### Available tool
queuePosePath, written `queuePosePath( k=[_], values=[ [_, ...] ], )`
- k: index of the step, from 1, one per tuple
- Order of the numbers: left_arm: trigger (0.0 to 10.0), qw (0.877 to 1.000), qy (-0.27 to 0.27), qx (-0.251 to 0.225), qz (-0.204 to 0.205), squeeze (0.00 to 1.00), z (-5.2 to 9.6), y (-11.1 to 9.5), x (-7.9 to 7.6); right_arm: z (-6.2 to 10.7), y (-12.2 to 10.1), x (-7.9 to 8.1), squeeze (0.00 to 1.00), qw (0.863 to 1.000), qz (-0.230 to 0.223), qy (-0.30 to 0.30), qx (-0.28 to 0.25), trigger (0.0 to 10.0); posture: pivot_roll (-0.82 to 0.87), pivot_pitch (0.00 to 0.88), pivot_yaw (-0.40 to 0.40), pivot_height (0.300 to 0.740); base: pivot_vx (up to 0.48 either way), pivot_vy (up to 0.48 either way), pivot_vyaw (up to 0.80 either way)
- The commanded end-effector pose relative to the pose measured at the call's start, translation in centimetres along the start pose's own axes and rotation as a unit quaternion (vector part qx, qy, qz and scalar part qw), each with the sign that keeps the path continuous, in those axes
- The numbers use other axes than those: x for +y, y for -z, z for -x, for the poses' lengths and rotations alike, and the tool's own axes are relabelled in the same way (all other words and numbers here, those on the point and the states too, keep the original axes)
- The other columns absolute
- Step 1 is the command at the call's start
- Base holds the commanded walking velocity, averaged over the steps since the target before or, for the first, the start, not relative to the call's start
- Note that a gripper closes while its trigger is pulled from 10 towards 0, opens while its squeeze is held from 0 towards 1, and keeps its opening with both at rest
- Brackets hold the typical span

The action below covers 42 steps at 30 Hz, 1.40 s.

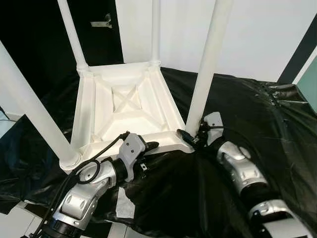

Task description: Building children table

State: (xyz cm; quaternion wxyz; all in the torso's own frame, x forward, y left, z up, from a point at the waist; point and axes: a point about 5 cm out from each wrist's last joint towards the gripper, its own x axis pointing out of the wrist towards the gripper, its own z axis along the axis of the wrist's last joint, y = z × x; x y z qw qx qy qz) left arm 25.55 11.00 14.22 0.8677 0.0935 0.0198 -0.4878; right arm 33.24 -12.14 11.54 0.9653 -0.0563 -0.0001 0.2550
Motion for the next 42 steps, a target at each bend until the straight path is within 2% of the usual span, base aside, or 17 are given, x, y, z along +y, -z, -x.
queuePosePath(
  k=[1, 3, 5, 8, 13, 21, 22, 23, 24, 26, 32, 34, 35, 38, 39, 40, 42],
  values=[
    [10.0, 0.999, 0.035, 0.002, 0.003, 0.00, 0.1, 0.2, -0.4, 0.8, 1.8, 0.2, 0.00, 0.997, -0.009, 0.057, 0.041, 10.0, 0.05, 0.000, -0.036, 0.740, 0.000, 0.000, 0.00],
    [10.0, 0.999, 0.036, 0.002, 0.003, 0.00, 0.1, 0.2, -0.4, 0.7, 1.9, 0.7, 0.00, 0.996, -0.013, 0.074, 0.039, 10.0, 0.04, 0.000, -0.035, 0.740, 0.000, 0.000, 0.00],
    [10.0, 0.999, 0.039, 0.002, 0.003, 0.00, 0.0, 0.2, -0.3, 0.4, 1.8, 1.7, 0.00, 0.989, -0.020, 0.139, 0.041, 10.0, 0.04, 0.000, -0.033, 0.740, 0.000, 0.000, 0.00],
    [10.0, 0.999, 0.040, 0.002, 0.003, 0.00, -0.1, 0.2, -0.4, 0.2, 1.7, 2.5, 0.00, 0.983, -0.037, 0.173, 0.044, 10.0, 0.04, 0.000, -0.035, 0.740, 0.000, 0.000, 0.00],
    [10.0, 0.999, 0.040, 0.000, 0.003, 0.00, -0.1, 0.1, -0.4, -0.1, 1.6, 3.8, 0.00, 0.985, -0.050, 0.161, 0.043, 10.0, 0.05, 0.000, -0.037, 0.740, 0.000, 0.000, 0.00],
    [10.0, 0.999, 0.035, 0.000, 0.002, 0.00, 0.0, 0.0, -0.5, 0.2, 1.0, 3.9, 0.00, 0.985, -0.045, 0.161, 0.035, 10.0, 0.05, 0.000, -0.044, 0.740, 0.000, 0.000, 0.00],
    [10.0, 0.999, 0.034, -0.001, 0.002, 0.00, 0.0, 0.0, -0.6, 0.3, 1.0, 3.8, 0.44, 0.986, -0.044, 0.159, 0.035, 10.0, 0.06, 0.000, -0.047, 0.740, 0.000, 0.000, 0.00],
    [10.0, 0.999, 0.034, -0.001, 0.002, 0.00, 0.0, 0.0, -0.6, 0.3, 1.0, 3.8, 0.44, 0.986, -0.044, 0.159, 0.035, 10.0, 0.06, 0.000, -0.047, 0.740, 0.000, 0.000, 0.00],
    [10.0, 0.999, 0.034, -0.001, 0.003, 0.00, 0.0, 0.0, -0.6, 0.4, 1.0, 3.6, 1.00, 0.986, -0.045, 0.157, 0.030, 10.0, 0.06, 0.000, -0.053, 0.740, 0.000, 0.000, 0.00],
    [10.0, 0.999, 0.034, -0.001, 0.004, 0.00, 0.0, 0.0, -0.7, 0.5, 0.9, 3.5, 1.00, 0.987, -0.045, 0.152, 0.027, 10.0, 0.06, 0.000, -0.053, 0.740, 0.000, 0.000, 0.00],
    [10.0, 0.999, 0.032, -0.002, 0.006, 0.00, -0.1, 0.1, -0.8, 2.4, 0.0, 2.4, 1.00, 0.995, -0.046, 0.089, -0.016, 10.0, 0.06, 0.000, -0.062, 0.740, 0.000, 0.000, 0.00],
    [10.0, 0.999, 0.032, -0.002, 0.005, 0.00, -0.1, 0.1, -0.7, 3.4, 0.0, 1.7, 1.00, 0.997, -0.043, 0.055, -0.025, 10.0, 0.06, 0.000, -0.061, 0.740, 0.000, 0.000, 0.00],
    [10.0, 0.999, 0.032, -0.002, 0.005, 0.00, -0.1, 0.1, -0.7, 4.0, 0.0, 1.3, 1.00, 0.999, -0.041, 0.019, -0.028, 10.0, 0.05, 0.000, -0.058, 0.740, 0.000, 0.000, 0.00],
    [10.0, 0.999, 0.033, -0.001, 0.005, 0.00, -0.1, 0.1, -0.6, 4.4, -0.1, 0.9, 1.00, 0.999, -0.029, -0.020, -0.027, 10.0, 0.05, 0.000, -0.054, 0.740, 0.000, 0.000, 0.00],
    [10.0, 0.999, 0.034, -0.001, 0.004, 0.00, -0.1, 0.1, -0.6, 4.5, -0.1, 0.7, 0.73, 0.999, -0.028, -0.035, -0.026, 10.0, 0.05, 0.000, -0.054, 0.740, 0.000, 0.000, 0.00],
    [10.0, 0.999, 0.035, -0.001, 0.004, 0.00, -0.1, 0.1, -0.6, 4.6, -0.2, 0.5, 0.00, 0.998, -0.022, -0.055, -0.025, 10.0, 0.04, 0.000, -0.049, 0.740, 0.000, 0.000, 0.00],
    [10.0, 0.999, 0.036, -0.001, 0.004, 0.00, -0.2, 0.0, -0.6, 4.6, -0.2, 0.3, 0.00, 0.997, -0.017, -0.068, -0.023, 10.0, 0.04, 0.000, -0.049, 0.740, 0.000, 0.000, 0.00]
  ],
)
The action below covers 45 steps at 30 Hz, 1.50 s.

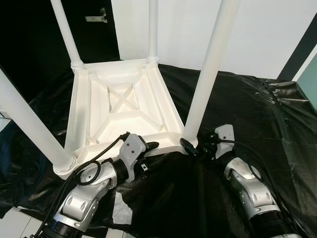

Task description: Building children table

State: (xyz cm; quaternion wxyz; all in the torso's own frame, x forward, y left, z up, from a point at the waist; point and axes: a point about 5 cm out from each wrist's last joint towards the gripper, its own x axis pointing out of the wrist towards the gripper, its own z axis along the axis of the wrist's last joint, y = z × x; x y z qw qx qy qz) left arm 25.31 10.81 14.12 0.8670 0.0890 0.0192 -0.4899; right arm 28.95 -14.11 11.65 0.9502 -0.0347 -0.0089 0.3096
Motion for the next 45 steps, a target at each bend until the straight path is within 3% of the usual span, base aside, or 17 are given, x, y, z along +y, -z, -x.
queuePosePath(
  k=[1, 6, 12, 13, 14, 15, 28, 29, 30, 37, 39, 42, 44, 45],
  values=[
    [10.0, 0.999, 0.035, 0.002, 0.000, 0.00, -0.2, 0.0, -0.3, -0.2, -0.3, -0.4, 0.00, 0.999, 0.010, -0.032, -0.003, 10.0, 0.04, 0.000, -0.043, 0.740, 0.000, 0.000, 0.00],
    [10.0, 0.999, 0.042, 0.003, -0.005, 0.00, -0.3, -0.1, 0.0, -1.8, -1.2, -1.9, 0.00, 0.995, 0.050, -0.089, 0.011, 10.0, 0.04, 0.000, -0.031, 0.740, 0.000, 0.000, 0.00],
    [10.0, 0.999, 0.042, 0.003, -0.010, 0.00, -0.3, -0.2, 0.4, -3.7, -1.8, -2.2, 0.00, 0.987, 0.082, -0.138, 0.025, 10.0, 0.04, 0.000, -0.027, 0.740, 0.000, 0.000, 0.00],
    [10.0, 0.999, 0.041, 0.004, -0.011, 0.00, -0.3, -0.2, 0.4, -4.2, -1.8, -2.0, 0.00, 0.984, 0.093, -0.151, 0.029, 8.1, 0.05, 0.000, -0.027, 0.740, 0.000, 0.000, 0.00],
    [10.0, 0.999, 0.041, 0.004, -0.012, 0.00, -0.2, -0.2, 0.5, -4.5, -1.9, -2.0, 0.00, 0.981, 0.100, -0.161, 0.032, 8.1, 0.05, 0.000, -0.029, 0.740, 0.000, 0.000, 0.00],
    [10.0, 0.999, 0.039, 0.004, -0.012, 0.00, -0.2, -0.2, 0.5, -4.7, -1.9, -1.9, 0.00, 0.980, 0.102, -0.170, 0.034, 0.0, 0.06, 0.000, -0.035, 0.740, 0.000, 0.000, 0.00],
    [10.0, 1.000, 0.019, 0.004, -0.009, 0.00, 0.4, 0.1, 0.5, -4.3, -0.8, -2.8, 0.00, 0.977, 0.088, -0.185, 0.057, 0.0, 0.08, 0.000, -0.055, 0.740, 0.000, 0.000, 0.00],
    [10.0, 1.000, 0.019, 0.004, -0.008, 0.00, 0.4, 0.1, 0.5, -4.2, -0.7, -2.9, 0.00, 0.980, 0.086, -0.172, 0.057, 2.7, 0.08, 0.000, -0.053, 0.740, 0.000, 0.000, 0.00],
    [10.0, 1.000, 0.019, 0.004, -0.008, 0.00, 0.4, 0.1, 0.4, -4.2, -0.5, -3.0, 0.00, 0.981, 0.086, -0.161, 0.061, 10.0, 0.07, 0.000, -0.050, 0.740, 0.000, 0.000, 0.00],
    [10.0, 1.000, 0.023, 0.004, -0.006, 0.00, 0.1, 0.2, 0.3, -4.1, 0.7, -2.7, 0.00, 0.989, 0.089, -0.090, 0.081, 10.0, 0.06, 0.000, -0.045, 0.740, 0.000, 0.000, 0.00],
    [10.0, 1.000, 0.025, 0.003, -0.006, 0.00, 0.1, 0.1, 0.2, -3.9, 1.2, -2.6, 0.00, 0.993, 0.079, -0.034, 0.076, 10.0, 0.05, 0.000, -0.042, 0.740, 0.000, 0.000, 0.00],
    [10.0, 1.000, 0.025, 0.003, -0.006, 0.00, 0.0, 0.1, 0.2, -3.9, 1.3, -2.6, 0.00, 0.994, 0.079, -0.024, 0.076, 10.0, 0.05, 0.000, -0.042, 0.740, 0.000, 0.000, 0.00],
    [10.0, 1.000, 0.028, 0.004, -0.002, 0.00, 0.1, 0.2, 0.1, -3.8, 1.9, -1.9, 0.00, 0.995, 0.041, 0.045, 0.076, 10.0, 0.05, 0.000, -0.033, 0.740, 0.000, 0.000, 0.00],
    [10.0, 0.999, 0.032, 0.004, -0.001, 0.00, 0.1, 0.2, 0.0, -3.7, 2.5, -0.7, 0.00, 0.993, 0.018, 0.093, 0.074, 10.0, 0.04, 0.000, -0.032, 0.740, 0.000, 0.000, 0.00]
  ],
)
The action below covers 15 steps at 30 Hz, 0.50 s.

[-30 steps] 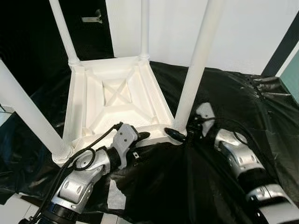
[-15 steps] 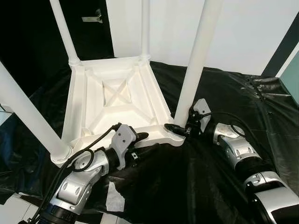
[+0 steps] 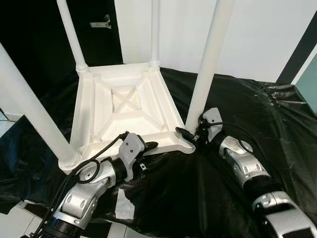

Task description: Building children table

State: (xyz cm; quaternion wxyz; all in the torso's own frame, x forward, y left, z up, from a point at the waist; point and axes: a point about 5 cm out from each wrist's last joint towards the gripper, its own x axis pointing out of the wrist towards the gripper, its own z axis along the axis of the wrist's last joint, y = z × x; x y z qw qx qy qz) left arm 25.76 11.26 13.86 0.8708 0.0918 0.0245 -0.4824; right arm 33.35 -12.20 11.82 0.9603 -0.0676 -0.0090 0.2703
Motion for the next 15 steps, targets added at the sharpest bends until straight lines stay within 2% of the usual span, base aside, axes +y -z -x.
queuePosePath(
  k=[1, 7, 10, 15],
  values=[
    [10.0, 0.999, 0.039, -0.002, -0.002, 0.00, 0.0, -0.2, -0.6, 1.0, 2.6, 0.4, 0.00, 0.997, -0.011, 0.051, 0.064, 10.0, 0.04, 0.000, -0.032, 0.740, 0.000, 0.000, 0.00],
    [10.0, 0.999, 0.038, -0.007, 0.004, 0.00, -0.1, -0.2, -0.6, 0.6, 2.7, 3.5, 0.00, 0.984, -0.046, 0.159, 0.068, 10.0, 0.03, 0.000, -0.030, 0.740, 0.000, 0.000, 0.00],
    [10.0, 0.999, 0.038, -0.008, 0.004, 0.00, -0.1, -0.2, -0.7, 0.4, 2.4, 4.0, 0.00, 0.979, -0.048, 0.186, 0.067, 10.0, 0.03, 0.000, -0.031, 0.740, 0.000, 0.000, 0.00],
    [10.0, 0.999, 0.045, -0.007, 0.000, 0.00, -0.3, -0.3, -0.9, 0.4, 1.8, 4.2, 0.00, 0.979, -0.053, 0.187, 0.062, 10.0, 0.04, 0.000, -0.033, 0.740, 0.000, 0.000, 0.00]
  ],
)
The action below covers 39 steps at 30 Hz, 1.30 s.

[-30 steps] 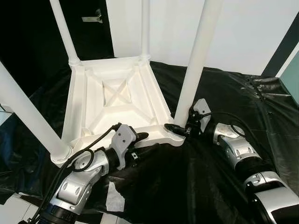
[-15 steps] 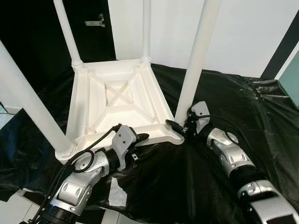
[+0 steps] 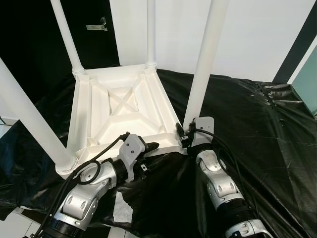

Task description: Building children table

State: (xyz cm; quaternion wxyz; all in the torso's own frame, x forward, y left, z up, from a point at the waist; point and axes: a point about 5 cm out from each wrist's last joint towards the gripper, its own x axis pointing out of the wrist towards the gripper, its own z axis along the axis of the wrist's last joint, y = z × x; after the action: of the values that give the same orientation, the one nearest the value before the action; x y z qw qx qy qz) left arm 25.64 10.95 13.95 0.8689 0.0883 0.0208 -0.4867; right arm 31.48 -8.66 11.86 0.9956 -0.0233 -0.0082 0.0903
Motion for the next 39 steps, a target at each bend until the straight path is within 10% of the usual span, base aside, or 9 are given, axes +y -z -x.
queuePosePath(
  k=[1, 6, 7, 9, 33, 34, 39],
  values=[
    [10.0, 0.999, 0.041, -0.001, -0.002, 0.00, -0.1, -0.2, -0.6, 0.8, 2.3, -0.2, 0.00, 0.998, 0.002, 0.009, 0.062, 10.0, 0.04, 0.000, -0.032, 0.740, 0.000, 0.000, 0.00],
    [10.0, 0.999, 0.038, 0.000, -0.002, 0.00, 0.2, -0.3, -0.5, 0.9, 2.1, 0.2, 0.00, 0.998, 0.004, 0.013, 0.060, 10.0, 0.04, 0.000, -0.036, 0.740, 0.000, 0.000, 0.00],
    [10.0, 0.999, 0.038, 0.000, -0.002, 0.00, 0.2, -0.3, -0.5, 0.9, 2.0, 0.2, 0.23, 0.998, 0.004, 0.014, 0.059, 10.0, 0.04, 0.000, -0.038, 0.740, 0.000, 0.000, 0.00],
    [10.0, 0.999, 0.038, 0.001, -0.002, 0.00, 0.2, -0.3, -0.6, 0.9, 1.8, 0.1, 1.00, 0.998, 0.006, 0.012, 0.056, 10.0, 0.04, 0.000, -0.040, 0.740, 0.000, 0.000, 0.00],
    [10.0, 0.999, 0.039, 0.002, 0.000, 0.00, 0.0, -0.1, -0.6, 2.3, 0.3, -6.0, 1.00, 0.982, 0.049, -0.182, 0.002, 10.0, 0.04, 0.000, -0.048, 0.740, 0.000, 0.000, 0.00],
    [10.0, 0.999, 0.039, 0.003, -0.001, 0.00, 0.0, -0.1, -0.6, 2.2, 0.1, -6.0, 0.00, 0.980, 0.050, -0.194, 0.001, 10.0, 0.04, 0.000, -0.047, 0.740, 0.000, 0.000, 0.00],
    [10.0, 0.999, 0.040, 0.004, -0.003, 0.00, 0.1, 0.0, -0.4, 0.8, -0.7, -5.6, 0.00, 0.958, 0.082, -0.274, -0.001, 10.0, 0.05, 0.000, -0.044, 0.740, 0.000, 0.000, 0.00]
  ],
)
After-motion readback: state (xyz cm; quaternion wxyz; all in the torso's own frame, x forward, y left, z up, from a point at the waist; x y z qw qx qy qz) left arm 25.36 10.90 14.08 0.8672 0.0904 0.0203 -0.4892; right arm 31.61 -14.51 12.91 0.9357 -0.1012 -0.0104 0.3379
